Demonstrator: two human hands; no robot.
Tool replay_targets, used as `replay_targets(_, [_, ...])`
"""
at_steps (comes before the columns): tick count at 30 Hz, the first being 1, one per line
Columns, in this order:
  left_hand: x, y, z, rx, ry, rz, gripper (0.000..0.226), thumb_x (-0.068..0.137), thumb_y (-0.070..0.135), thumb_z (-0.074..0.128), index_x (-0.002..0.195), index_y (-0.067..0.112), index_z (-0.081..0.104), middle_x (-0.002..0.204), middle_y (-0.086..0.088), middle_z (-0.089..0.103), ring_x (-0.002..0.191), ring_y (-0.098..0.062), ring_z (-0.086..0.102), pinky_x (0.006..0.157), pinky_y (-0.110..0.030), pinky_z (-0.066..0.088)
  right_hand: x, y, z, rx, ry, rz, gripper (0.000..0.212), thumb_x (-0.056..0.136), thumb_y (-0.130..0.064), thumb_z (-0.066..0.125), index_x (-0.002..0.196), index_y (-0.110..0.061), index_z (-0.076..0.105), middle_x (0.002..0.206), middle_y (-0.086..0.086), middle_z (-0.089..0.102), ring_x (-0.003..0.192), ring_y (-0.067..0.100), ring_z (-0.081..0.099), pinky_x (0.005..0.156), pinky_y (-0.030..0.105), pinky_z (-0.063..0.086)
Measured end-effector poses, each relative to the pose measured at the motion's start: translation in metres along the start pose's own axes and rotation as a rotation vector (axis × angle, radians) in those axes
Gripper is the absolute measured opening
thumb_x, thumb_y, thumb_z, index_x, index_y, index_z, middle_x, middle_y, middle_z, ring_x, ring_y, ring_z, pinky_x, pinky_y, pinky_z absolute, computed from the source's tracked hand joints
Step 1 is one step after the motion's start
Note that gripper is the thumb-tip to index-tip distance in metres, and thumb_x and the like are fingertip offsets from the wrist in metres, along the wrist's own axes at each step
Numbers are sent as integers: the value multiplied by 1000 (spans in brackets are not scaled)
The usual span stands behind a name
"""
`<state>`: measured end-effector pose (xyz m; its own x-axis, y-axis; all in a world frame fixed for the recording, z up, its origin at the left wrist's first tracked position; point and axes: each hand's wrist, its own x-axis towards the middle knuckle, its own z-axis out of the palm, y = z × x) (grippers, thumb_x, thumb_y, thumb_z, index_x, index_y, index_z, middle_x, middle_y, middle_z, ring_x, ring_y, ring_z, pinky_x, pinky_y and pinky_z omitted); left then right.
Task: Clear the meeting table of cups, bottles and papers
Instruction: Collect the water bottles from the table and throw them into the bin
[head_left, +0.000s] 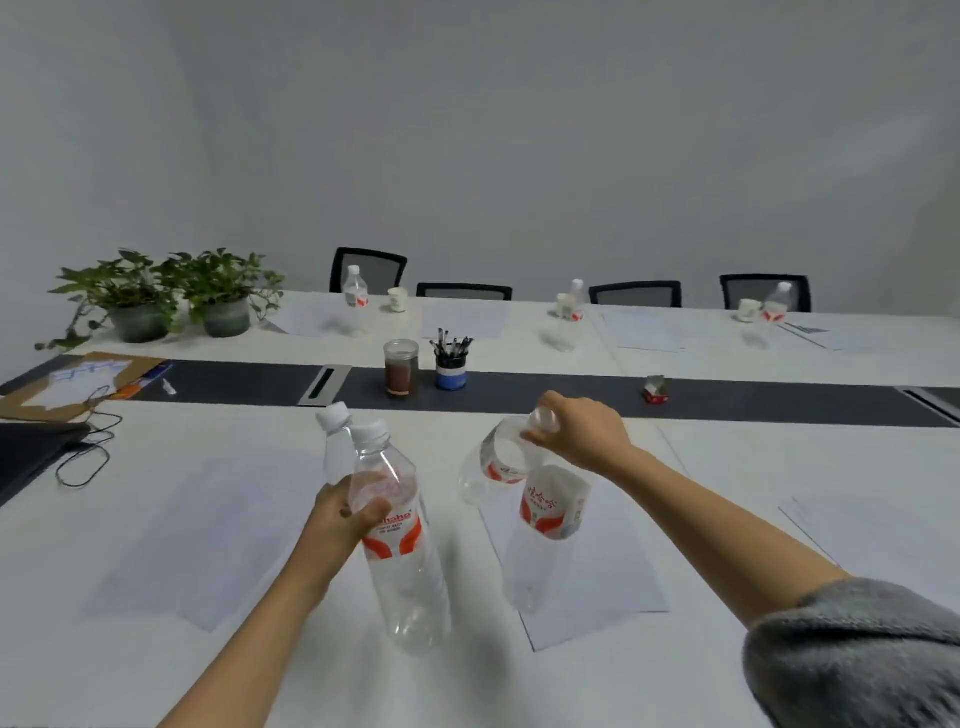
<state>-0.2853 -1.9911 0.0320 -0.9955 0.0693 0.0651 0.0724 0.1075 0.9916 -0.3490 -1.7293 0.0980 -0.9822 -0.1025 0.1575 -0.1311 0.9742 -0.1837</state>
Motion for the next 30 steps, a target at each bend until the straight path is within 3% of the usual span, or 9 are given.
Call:
replay_targets(3, [-9, 2, 45, -15, -152, 9, 73, 29, 67, 70, 94, 37, 53, 95, 13, 62, 86, -5, 60, 83, -35, 54, -45, 31, -13, 14, 19, 101, 47, 85, -53, 55, 118, -20, 51, 114, 3, 66, 92, 21, 62, 69, 26, 49])
replay_targets(5, [-9, 3, 71, 2, -235, 10, 56, 44, 55, 67, 95, 40, 51, 101, 11, 61, 89, -7, 61, 93, -41, 51, -70, 50, -28, -7, 26, 139, 45, 85, -53, 56, 117, -21, 53, 114, 2, 66, 93, 20, 61, 69, 25, 47])
replay_targets(9, [-11, 11, 134, 83, -508, 35, 62, 43, 58, 67, 102, 50, 47, 136, 0, 45, 116, -21, 53, 92, -35, 48, -135, 99, -62, -33, 40, 267, 45, 85, -51, 57, 117, -21, 54, 116, 2, 65, 96, 21, 60, 74, 27, 48])
replay_targets(13, [-31, 30, 217, 187, -781, 109, 68, 40, 59, 64, 105, 50, 47, 143, 5, 31, 127, -23, 43, 101, -40, 44, -215, 155, -93, -30, 60, 389, 42, 86, -46, 58, 120, -21, 53, 120, 0, 63, 97, 19, 58, 72, 26, 43])
replay_targets(15, [-46, 38, 258, 190, -879, 139, 64, 41, 58, 65, 103, 57, 48, 142, 7, 30, 128, -22, 43, 98, -35, 46, -255, 180, -105, -31, 68, 445, 40, 87, -44, 57, 121, -21, 53, 119, -1, 62, 89, 15, 53, 69, 25, 38])
replay_targets(18, [-82, 51, 327, 149, -1048, 197, 49, 43, 53, 65, 88, 71, 54, 139, 9, 31, 124, -17, 43, 86, -16, 46, -327, 222, -127, -46, 96, 557, 40, 88, -44, 56, 121, -23, 51, 117, -2, 62, 88, 14, 51, 69, 27, 39])
replay_targets(22, [-138, 63, 425, 112, -1159, 247, 51, 45, 53, 68, 90, 70, 55, 140, 10, 31, 125, -16, 43, 99, -34, 45, -427, 280, -153, -51, 146, 688, 40, 87, -42, 57, 121, -24, 52, 117, -3, 61, 102, 17, 56, 72, 28, 40])
replay_targets(25, [-173, 65, 486, 82, -1174, 271, 56, 44, 57, 72, 97, 65, 57, 139, 8, 35, 125, -16, 45, 102, -42, 44, -488, 314, -165, -70, 182, 752, 39, 86, -43, 57, 119, -24, 53, 113, -3, 62, 98, 17, 57, 66, 27, 36])
replay_targets(30, [-253, 69, 596, 80, -1237, 306, 46, 45, 57, 67, 90, 63, 60, 135, 4, 36, 122, -15, 46, 92, -25, 46, -606, 374, -178, -51, 259, 933, 34, 82, -44, 60, 110, -25, 57, 108, -3, 65, 102, 22, 59, 79, 35, 49])
